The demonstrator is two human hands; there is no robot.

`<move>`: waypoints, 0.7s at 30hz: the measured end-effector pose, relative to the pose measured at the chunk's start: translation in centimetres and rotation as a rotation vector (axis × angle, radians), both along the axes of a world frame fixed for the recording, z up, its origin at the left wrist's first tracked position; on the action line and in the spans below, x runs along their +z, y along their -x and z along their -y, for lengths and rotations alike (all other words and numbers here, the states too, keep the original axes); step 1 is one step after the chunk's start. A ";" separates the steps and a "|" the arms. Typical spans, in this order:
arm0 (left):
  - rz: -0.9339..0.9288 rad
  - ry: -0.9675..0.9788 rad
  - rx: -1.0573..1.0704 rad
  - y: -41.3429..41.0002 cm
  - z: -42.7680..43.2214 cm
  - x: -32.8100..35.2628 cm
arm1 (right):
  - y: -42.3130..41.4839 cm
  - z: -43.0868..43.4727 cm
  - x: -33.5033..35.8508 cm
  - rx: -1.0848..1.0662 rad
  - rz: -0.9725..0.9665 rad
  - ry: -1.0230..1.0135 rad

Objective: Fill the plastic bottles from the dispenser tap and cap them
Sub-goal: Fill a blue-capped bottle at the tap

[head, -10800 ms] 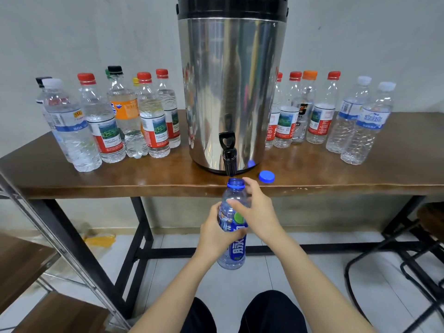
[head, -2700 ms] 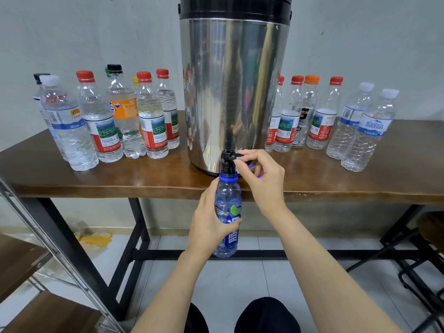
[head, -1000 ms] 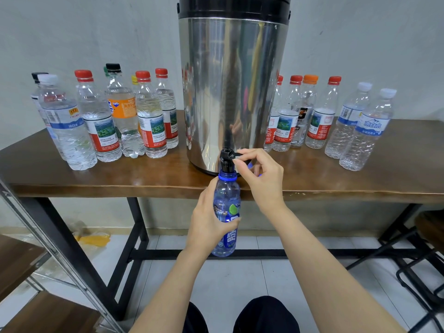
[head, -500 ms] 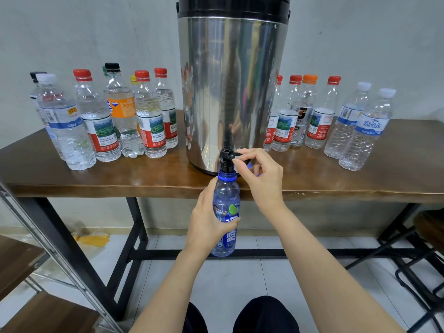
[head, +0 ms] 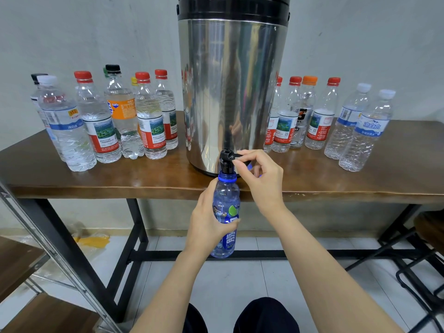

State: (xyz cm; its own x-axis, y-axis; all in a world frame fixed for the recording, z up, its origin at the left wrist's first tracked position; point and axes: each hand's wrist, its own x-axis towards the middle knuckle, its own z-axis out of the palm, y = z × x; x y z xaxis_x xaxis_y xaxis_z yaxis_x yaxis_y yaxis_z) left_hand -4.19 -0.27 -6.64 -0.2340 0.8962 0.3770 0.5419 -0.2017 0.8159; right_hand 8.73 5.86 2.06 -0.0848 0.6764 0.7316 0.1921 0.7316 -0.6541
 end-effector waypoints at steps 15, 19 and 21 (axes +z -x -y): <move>0.014 -0.008 -0.014 0.1 0.0 -0.1 | 0.1 0.1 0.0 -0.001 0.002 0.007; 0.015 -0.001 -0.015 0.1 -0.1 -0.1 | 0.0 0.1 0.0 -0.001 -0.007 0.004; 0.019 0.002 -0.016 0.1 -0.1 -0.1 | 0.0 0.0 0.0 0.000 -0.003 0.000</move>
